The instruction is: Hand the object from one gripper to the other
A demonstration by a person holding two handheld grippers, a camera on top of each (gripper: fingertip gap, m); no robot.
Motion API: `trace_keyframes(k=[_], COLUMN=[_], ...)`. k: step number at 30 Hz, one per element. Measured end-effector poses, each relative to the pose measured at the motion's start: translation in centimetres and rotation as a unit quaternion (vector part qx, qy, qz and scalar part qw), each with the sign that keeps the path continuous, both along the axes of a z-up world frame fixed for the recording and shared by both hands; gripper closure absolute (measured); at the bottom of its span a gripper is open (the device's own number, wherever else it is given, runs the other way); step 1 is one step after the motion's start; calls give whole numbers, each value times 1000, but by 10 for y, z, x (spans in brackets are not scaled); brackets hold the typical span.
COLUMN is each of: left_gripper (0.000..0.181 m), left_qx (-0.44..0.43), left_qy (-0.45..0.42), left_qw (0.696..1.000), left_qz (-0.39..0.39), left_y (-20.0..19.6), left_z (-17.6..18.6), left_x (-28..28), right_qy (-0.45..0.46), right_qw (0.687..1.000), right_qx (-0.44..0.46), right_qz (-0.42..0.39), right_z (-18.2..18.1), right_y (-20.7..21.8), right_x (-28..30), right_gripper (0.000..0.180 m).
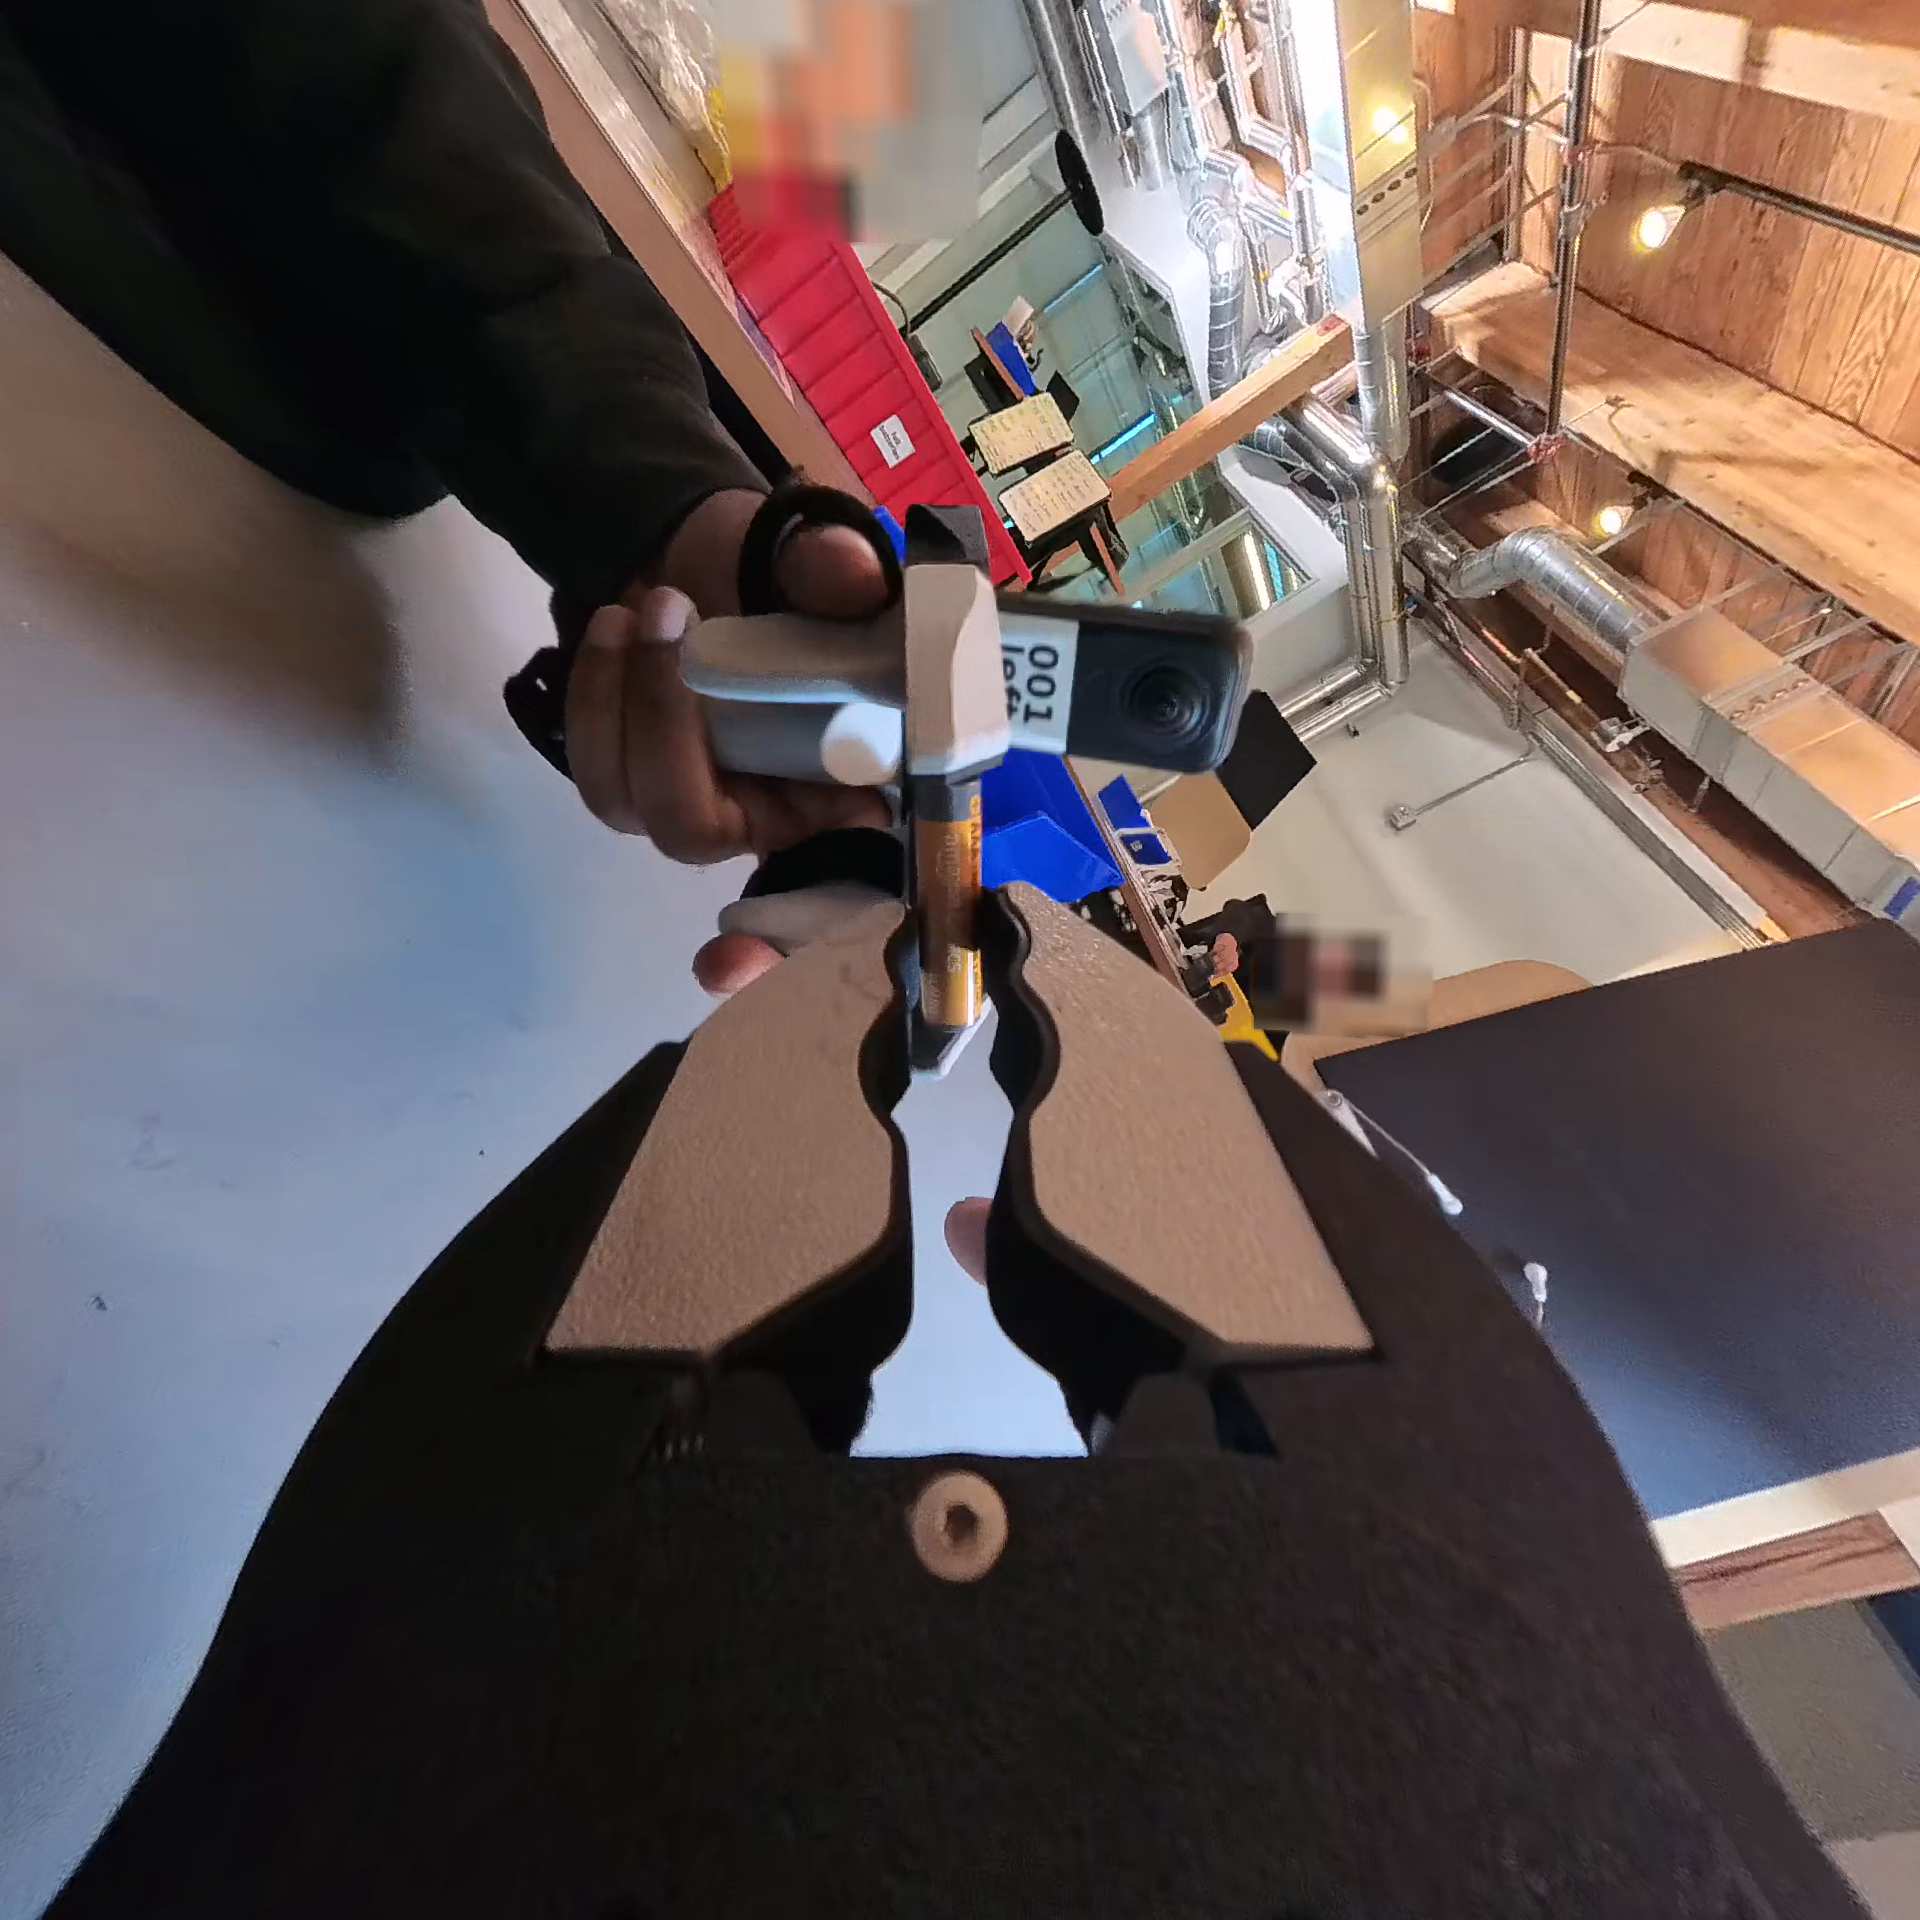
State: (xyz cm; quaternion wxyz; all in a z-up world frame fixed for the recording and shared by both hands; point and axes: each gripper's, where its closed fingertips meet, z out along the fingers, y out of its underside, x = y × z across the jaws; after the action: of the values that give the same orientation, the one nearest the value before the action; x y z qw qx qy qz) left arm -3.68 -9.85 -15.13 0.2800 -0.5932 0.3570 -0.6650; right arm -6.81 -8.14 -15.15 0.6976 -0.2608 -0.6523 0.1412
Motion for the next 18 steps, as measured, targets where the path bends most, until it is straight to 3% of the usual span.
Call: trace_keyframes(k=[4,6,8,11,14,18], left_gripper=[131,132,132,132,132,132], left_qx=[88,162,245,404,554,676], left_qy=[47,83,126,201,254,300], left_qw=[993,976,943,852,736,616], left_qz=[63,122,188,265,294,271], left_y=[13,27,44,63,66,58], left_z=[-2,-2,-2,-4,-6,-16], left_x=[-1,-8,-19,-33,-34,-23], right_qy=[20,35,57,55,40,6], right_qw=[998,988,954,863,779,736], right_qx=[-64,-149,-292,-500,-620,-668], right_qz=[-7,0,21,55,84,107], right_z=[4,10,15,13,4,-7], right_y=[9,16,27,43,44,28], right_x=[2,5,9,11,9,-1], right_gripper=[162,157,156,147,146,157])
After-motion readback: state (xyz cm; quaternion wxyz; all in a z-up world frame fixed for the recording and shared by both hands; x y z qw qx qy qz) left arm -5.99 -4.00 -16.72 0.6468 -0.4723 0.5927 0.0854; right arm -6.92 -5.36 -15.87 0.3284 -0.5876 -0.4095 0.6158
